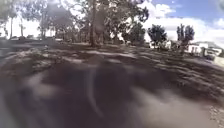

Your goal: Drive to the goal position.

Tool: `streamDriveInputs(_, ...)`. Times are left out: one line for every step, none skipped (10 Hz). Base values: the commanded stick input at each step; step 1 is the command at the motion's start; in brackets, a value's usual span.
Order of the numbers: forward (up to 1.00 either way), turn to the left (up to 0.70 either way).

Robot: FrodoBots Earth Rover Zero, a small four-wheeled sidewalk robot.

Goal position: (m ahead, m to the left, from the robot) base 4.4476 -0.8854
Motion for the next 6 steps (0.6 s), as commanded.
streamDriveInputs(0.7, 0.0)
streamDriveInputs(0.7, 0.0)
streamDriveInputs(0.7, 0.0)
streamDriveInputs(0.7, 0.0)
streamDriveInputs(0.7, 0.0)
streamDriveInputs(0.7, -0.06)
